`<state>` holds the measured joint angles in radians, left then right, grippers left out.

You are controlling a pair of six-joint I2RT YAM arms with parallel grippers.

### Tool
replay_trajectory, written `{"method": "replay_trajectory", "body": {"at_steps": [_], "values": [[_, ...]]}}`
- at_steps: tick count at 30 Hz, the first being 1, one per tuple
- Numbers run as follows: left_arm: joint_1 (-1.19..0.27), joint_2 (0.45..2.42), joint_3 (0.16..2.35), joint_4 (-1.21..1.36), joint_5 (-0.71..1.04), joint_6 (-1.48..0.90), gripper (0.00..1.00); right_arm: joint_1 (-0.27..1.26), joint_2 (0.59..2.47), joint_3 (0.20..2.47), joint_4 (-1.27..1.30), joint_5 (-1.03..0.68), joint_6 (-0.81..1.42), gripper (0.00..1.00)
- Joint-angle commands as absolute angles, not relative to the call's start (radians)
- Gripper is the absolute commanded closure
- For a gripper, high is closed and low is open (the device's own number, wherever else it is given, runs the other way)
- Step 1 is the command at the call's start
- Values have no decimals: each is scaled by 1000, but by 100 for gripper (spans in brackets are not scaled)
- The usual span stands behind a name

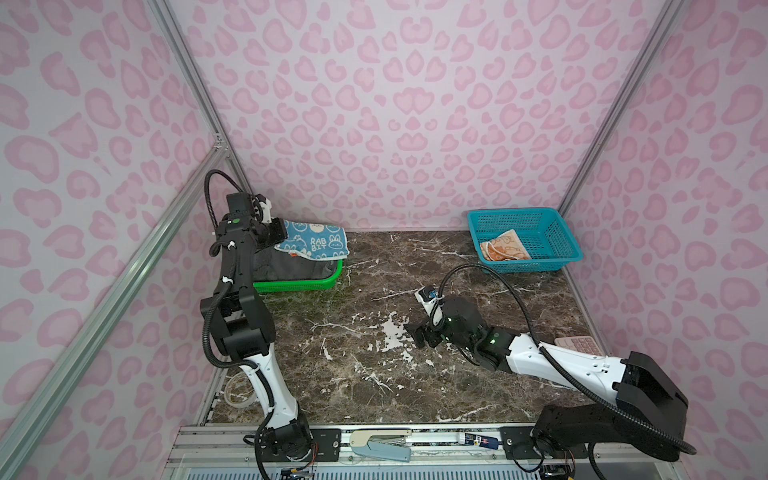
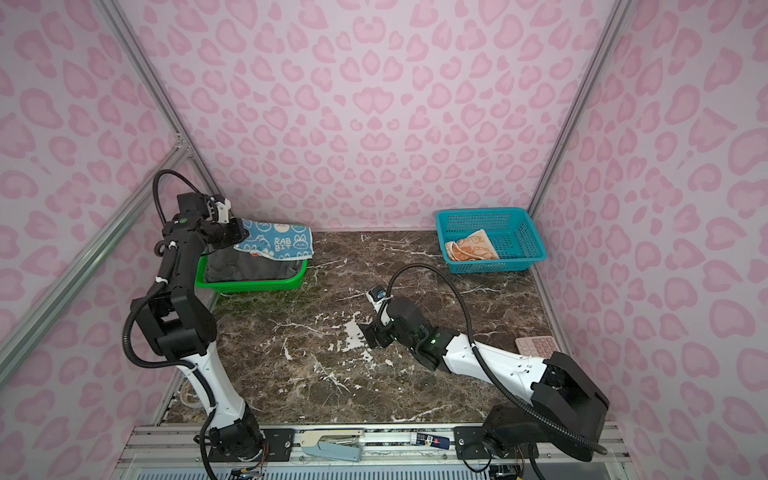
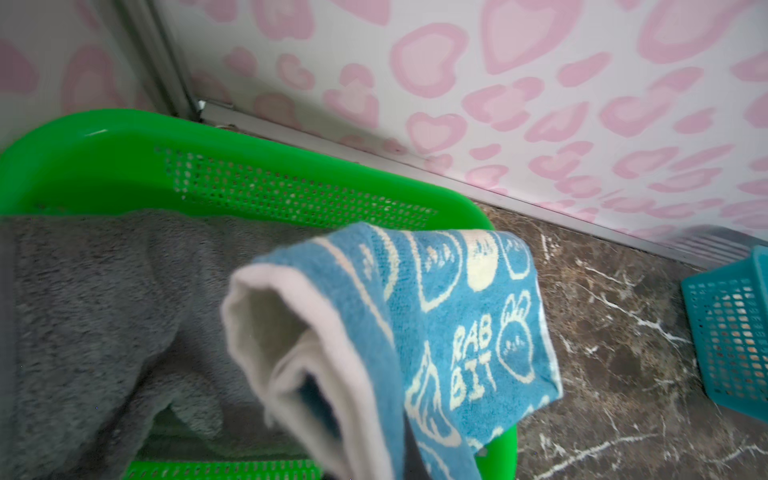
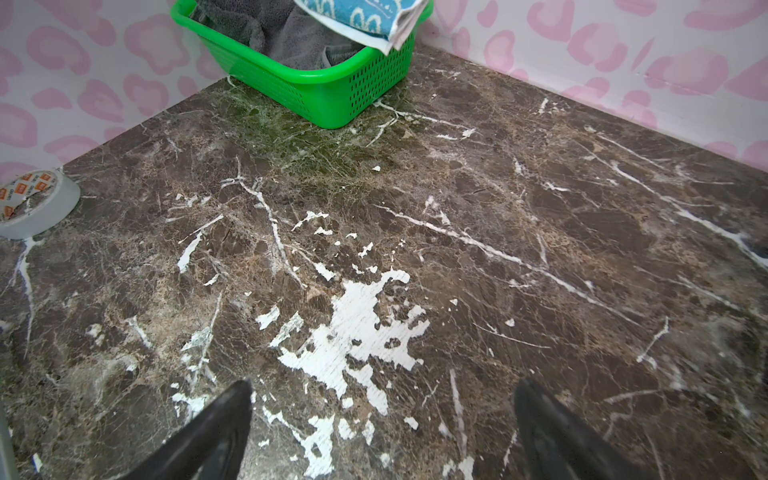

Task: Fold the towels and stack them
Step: 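Carry the blue towel to the green basket with left gripper while right draws back, then lower the blue towel onto the grey towel and open the left gripper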

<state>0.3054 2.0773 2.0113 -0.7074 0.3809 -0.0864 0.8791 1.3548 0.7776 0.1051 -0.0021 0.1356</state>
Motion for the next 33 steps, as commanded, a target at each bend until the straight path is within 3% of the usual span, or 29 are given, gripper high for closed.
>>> {"method": "replay_trajectory", "body": {"at_steps": [1,8,10,12,13,14,15,33], "values": [[330,2120,2028,-721,406,-74,96,880,1368,787,106,-6,144,1],[348,2169,2025,-724,313,-68,94,879,1399,814,100,-24,138,2],[348,2173,2025,-723,276,-79,73,880,1408,821,101,-26,138,1],[348,2172,2023,-723,227,-97,42,879,1412,825,104,-29,140,1],[348,2167,2019,-720,216,-100,35,879,1412,824,104,-31,141,1],[348,2158,2014,-717,218,-103,12,880,1413,824,106,-31,141,1],[348,2148,2010,-714,232,-102,1,879,1413,825,106,-31,143,1],[266,1857,1747,-559,339,-131,3,873,1365,846,35,61,71,1]]}}
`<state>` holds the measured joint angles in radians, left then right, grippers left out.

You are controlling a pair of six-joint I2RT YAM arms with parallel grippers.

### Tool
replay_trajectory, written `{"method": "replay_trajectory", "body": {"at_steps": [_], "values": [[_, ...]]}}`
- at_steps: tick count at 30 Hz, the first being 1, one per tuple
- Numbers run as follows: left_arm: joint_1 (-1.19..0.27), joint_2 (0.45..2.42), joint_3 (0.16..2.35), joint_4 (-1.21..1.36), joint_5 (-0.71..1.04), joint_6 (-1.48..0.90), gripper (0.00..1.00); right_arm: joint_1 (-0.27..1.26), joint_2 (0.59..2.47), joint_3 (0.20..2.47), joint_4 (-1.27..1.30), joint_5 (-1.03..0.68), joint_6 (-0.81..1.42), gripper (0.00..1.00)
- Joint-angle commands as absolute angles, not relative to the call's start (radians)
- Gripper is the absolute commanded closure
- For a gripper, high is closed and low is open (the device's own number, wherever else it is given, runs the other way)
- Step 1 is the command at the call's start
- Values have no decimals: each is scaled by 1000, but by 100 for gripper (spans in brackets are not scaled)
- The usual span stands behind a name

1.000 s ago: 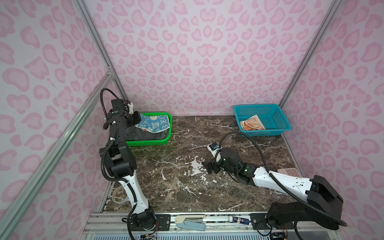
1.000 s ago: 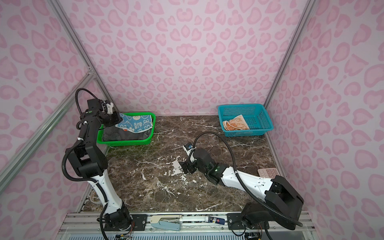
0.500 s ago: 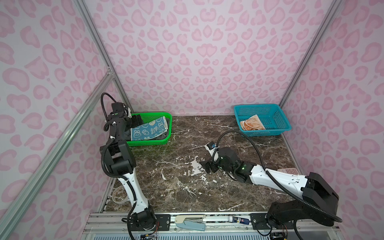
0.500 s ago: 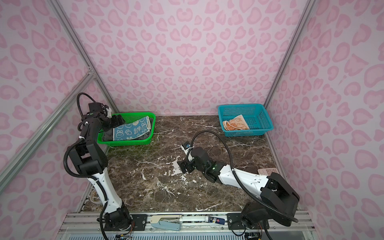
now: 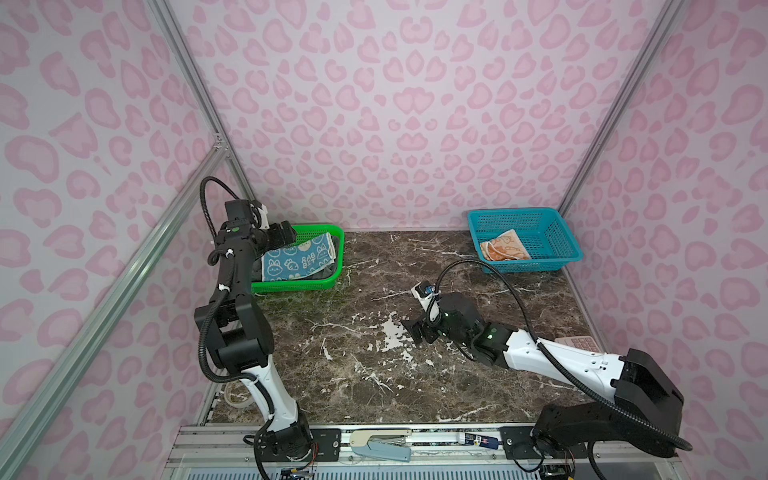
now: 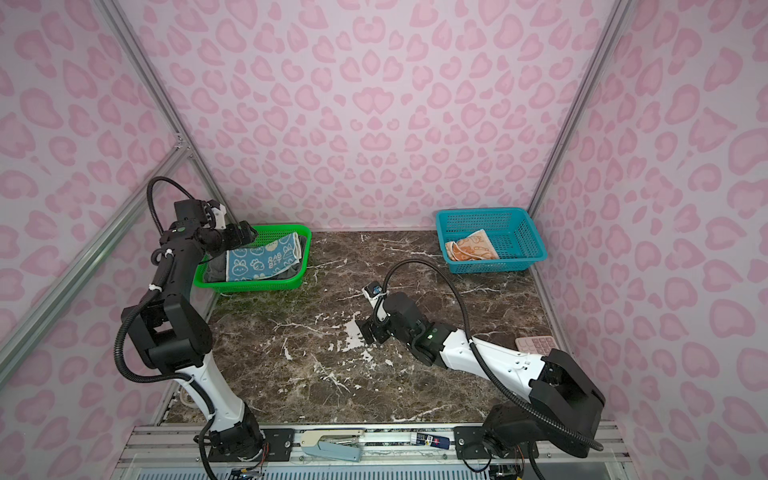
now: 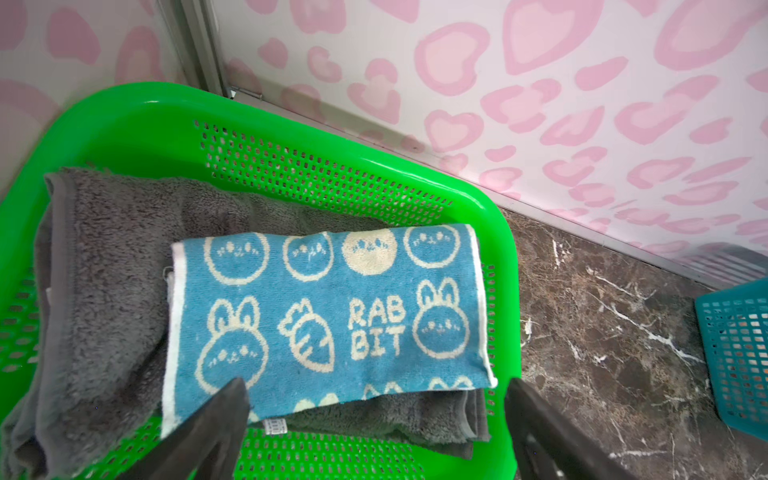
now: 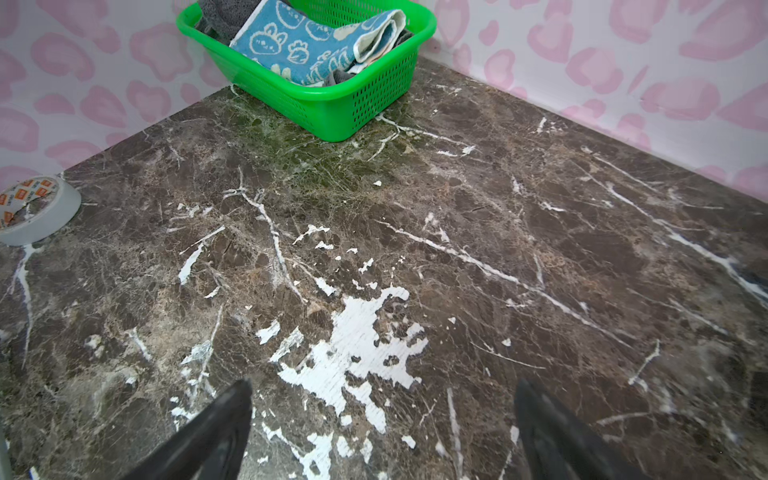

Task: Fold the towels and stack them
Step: 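Lower the blue towel onto the grey towel and open the left gripper, then grasp the orange towel in the teal basket with right gripper while left withdraws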

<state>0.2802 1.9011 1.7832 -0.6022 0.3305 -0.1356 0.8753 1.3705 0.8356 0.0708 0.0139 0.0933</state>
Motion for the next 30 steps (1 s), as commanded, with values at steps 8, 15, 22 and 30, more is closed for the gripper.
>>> {"method": "replay_trajectory", "body": {"at_steps": [8,15,22,30], "values": [[170,1629,1435,-397,303,-198,3,784,1354,934,-115,219,92,9],[57,1440,1205,-305,280,-244,3,605,1379,1051,-236,281,95,5],[-93,1321,1105,-335,175,-247,3,355,1518,1207,-313,240,137,8],[-221,1196,951,-306,148,-343,3,168,1753,1426,-357,108,205,20]]}}
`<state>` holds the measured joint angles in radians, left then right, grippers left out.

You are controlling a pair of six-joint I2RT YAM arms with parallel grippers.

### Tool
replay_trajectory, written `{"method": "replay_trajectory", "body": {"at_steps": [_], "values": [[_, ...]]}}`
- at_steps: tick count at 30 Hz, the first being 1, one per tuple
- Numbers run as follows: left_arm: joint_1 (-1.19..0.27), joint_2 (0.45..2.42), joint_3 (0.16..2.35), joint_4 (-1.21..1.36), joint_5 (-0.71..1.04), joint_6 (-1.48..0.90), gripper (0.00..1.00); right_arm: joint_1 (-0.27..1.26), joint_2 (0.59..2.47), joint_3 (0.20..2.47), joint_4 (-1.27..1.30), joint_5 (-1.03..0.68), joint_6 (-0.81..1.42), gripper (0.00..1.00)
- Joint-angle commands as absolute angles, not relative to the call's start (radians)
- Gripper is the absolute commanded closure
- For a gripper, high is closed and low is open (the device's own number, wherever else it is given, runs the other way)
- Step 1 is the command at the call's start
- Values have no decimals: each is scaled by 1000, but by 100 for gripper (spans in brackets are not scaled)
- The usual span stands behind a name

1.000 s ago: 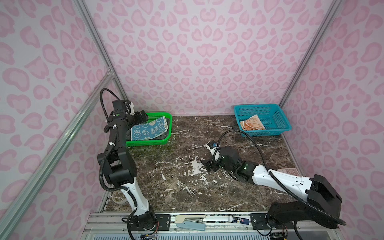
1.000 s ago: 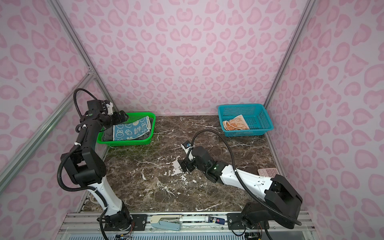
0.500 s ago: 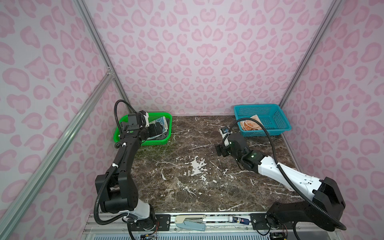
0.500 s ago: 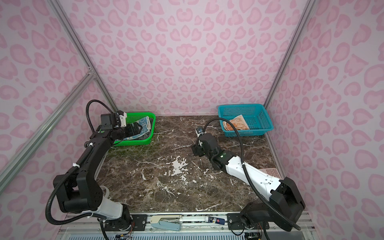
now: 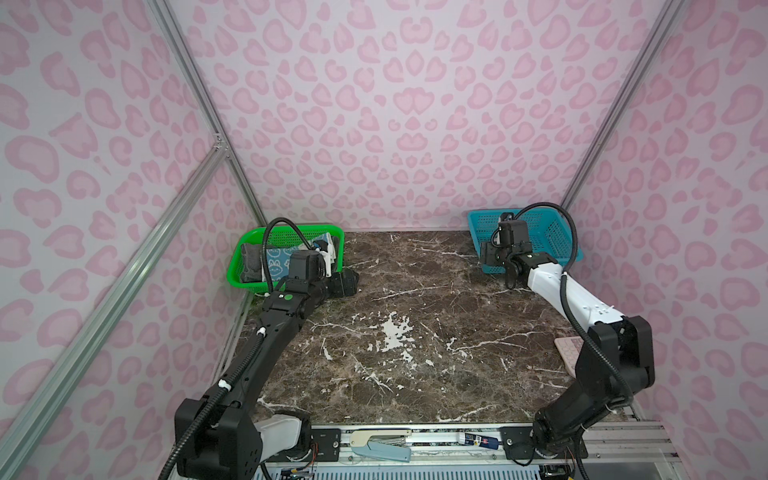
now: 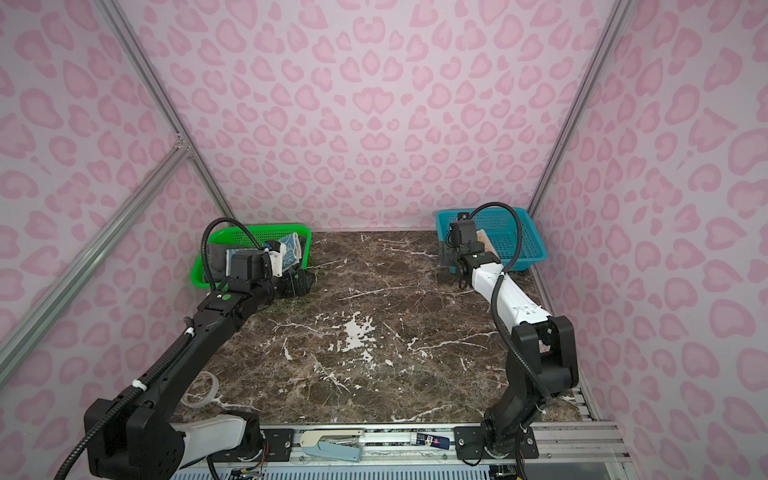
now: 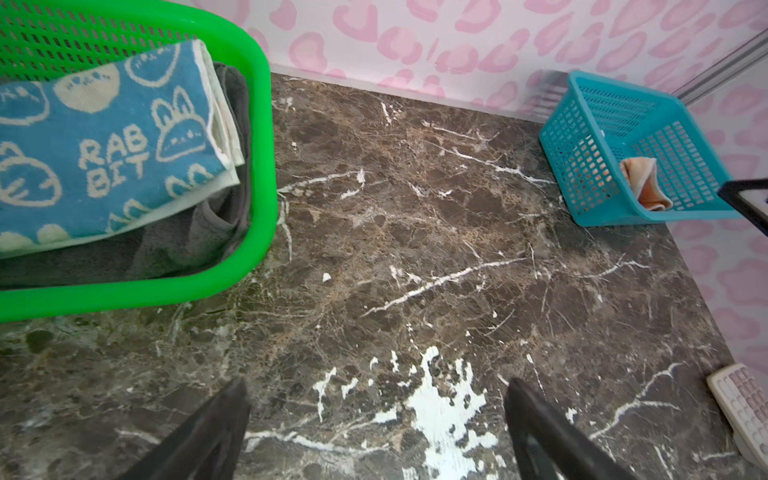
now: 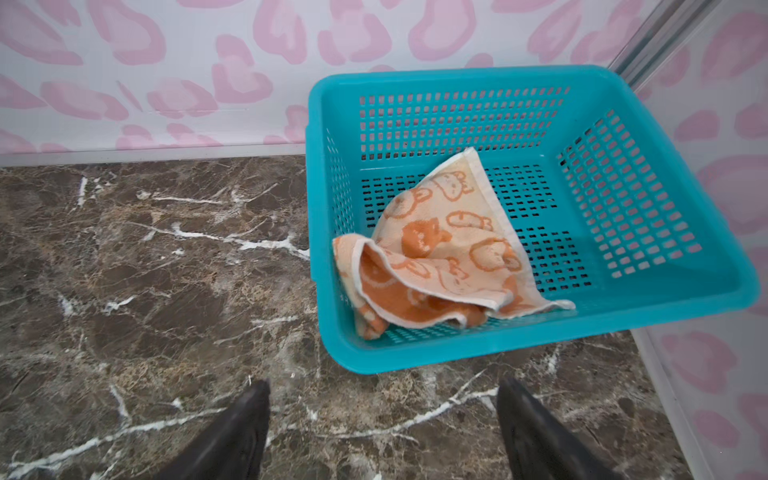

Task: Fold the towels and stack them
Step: 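Grasp the orange towel in the teal basket with right gripper while left withdraws, then lift the orange bunny towel out of the teal basket with the right gripper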

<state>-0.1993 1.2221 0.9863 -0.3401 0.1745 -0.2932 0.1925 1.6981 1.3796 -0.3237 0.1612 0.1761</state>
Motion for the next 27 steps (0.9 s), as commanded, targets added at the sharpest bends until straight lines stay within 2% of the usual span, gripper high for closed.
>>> {"method": "replay_trajectory", "body": {"at_steps": [1,7,10,16,19,23,25,27], "values": [[-233,1192,937,-307,148,-345,4,156,1788,1455,-360,103,203,22],[-261,1194,852,-307,133,-363,4,108,1993,1678,-480,35,232,31],[-266,1195,832,-294,137,-370,3,100,2051,1726,-494,-14,250,32],[-277,1220,843,-293,134,-373,3,94,2125,1764,-502,-52,287,41],[-280,1233,852,-290,133,-370,3,92,2141,1767,-490,-51,291,55],[-285,1258,865,-285,137,-370,3,82,2121,1757,-464,-43,287,86],[-287,1271,874,-282,139,-371,3,81,2101,1751,-451,-43,277,99],[-290,1284,885,-281,142,-371,3,80,2074,1741,-442,-36,266,100]]}}
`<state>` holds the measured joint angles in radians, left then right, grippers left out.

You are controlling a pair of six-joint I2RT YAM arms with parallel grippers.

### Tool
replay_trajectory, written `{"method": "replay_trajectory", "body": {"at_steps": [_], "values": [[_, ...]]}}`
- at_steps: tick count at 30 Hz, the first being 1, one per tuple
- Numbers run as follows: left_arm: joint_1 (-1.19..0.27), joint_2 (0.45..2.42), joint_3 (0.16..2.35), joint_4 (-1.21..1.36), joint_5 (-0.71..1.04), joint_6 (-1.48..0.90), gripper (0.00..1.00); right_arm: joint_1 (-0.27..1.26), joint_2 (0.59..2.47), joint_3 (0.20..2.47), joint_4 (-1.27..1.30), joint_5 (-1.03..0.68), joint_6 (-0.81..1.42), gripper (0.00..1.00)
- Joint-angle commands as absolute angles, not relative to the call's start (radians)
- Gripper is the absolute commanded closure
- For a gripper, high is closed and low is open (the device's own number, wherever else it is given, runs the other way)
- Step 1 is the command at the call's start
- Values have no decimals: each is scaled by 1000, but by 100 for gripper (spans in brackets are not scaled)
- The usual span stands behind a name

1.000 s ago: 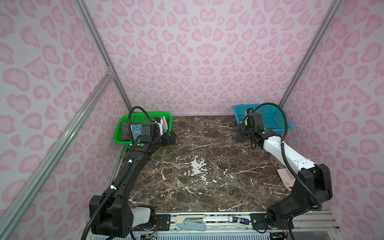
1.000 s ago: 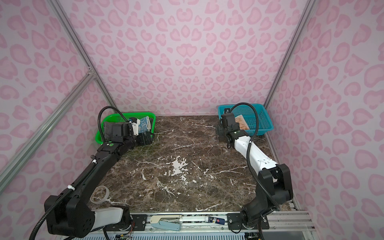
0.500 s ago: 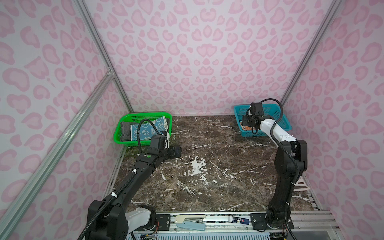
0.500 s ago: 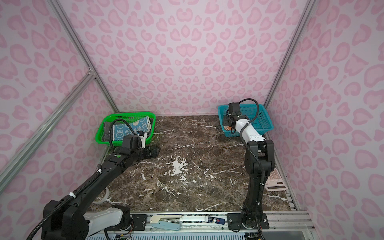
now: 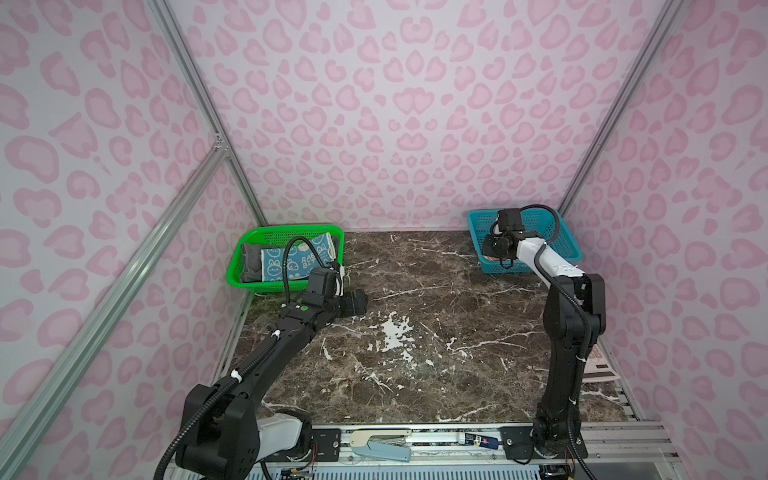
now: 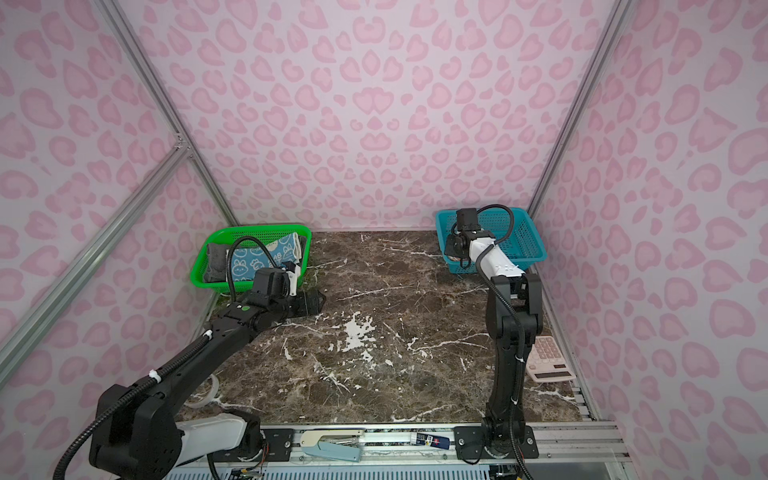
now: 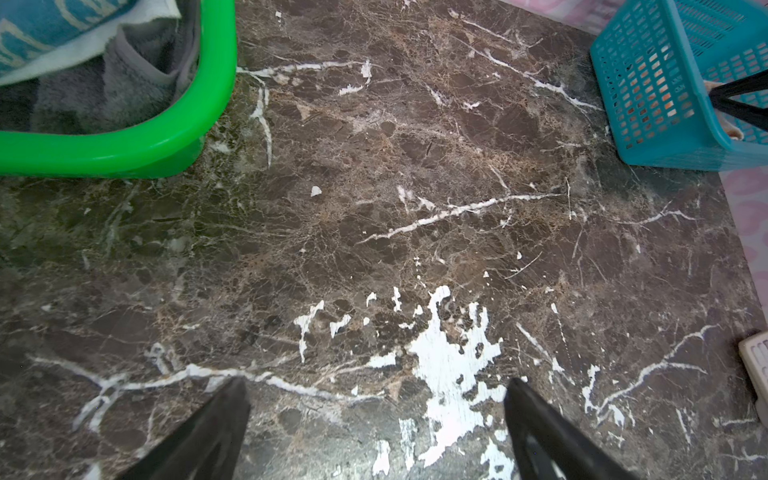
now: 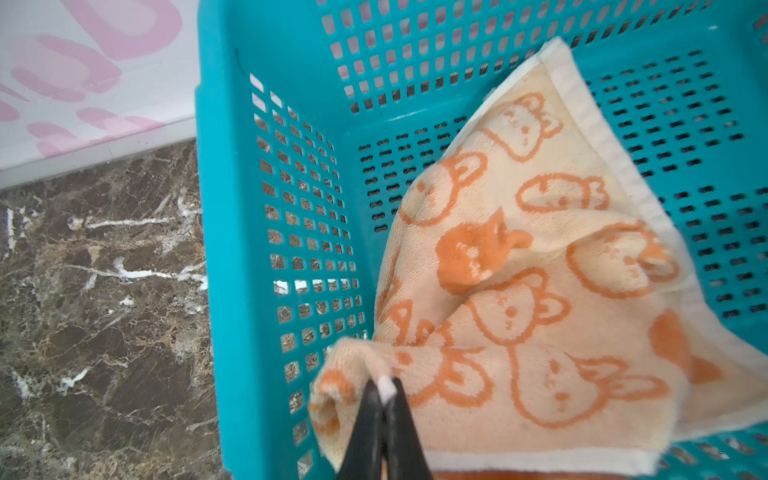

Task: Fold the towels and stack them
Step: 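Lift the orange bunny towel out of the teal basket with the right gripper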

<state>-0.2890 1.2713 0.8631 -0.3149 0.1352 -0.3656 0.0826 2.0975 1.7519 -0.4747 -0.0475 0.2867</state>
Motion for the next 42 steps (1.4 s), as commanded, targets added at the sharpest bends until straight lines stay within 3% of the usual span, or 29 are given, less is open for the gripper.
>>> {"method": "replay_trajectory", "body": {"at_steps": [1,11,17,28,34,39,40,41,42], "values": [[-291,1290,889,-281,143,-370,3,80,2057,1735,-437,-36,260,100],[-304,1325,956,-281,171,-342,3,108,1784,1702,-438,10,126,100],[-305,1350,1009,-278,187,-334,3,206,1603,1726,-414,24,14,100],[-307,1310,1026,-283,165,-316,3,507,1486,1887,-546,-242,-44,100],[-308,1260,1015,-307,131,-294,3,543,1369,1619,-397,-281,187,100],[-307,1282,996,-304,138,-300,3,436,1344,1279,-301,-244,427,100],[-308,1293,994,-297,149,-307,3,410,1356,1229,-289,-238,457,97],[-307,1311,989,-289,162,-314,3,378,1378,1183,-279,-224,483,85],[-307,1329,988,-278,175,-323,3,346,1406,1150,-271,-215,501,83]]}}
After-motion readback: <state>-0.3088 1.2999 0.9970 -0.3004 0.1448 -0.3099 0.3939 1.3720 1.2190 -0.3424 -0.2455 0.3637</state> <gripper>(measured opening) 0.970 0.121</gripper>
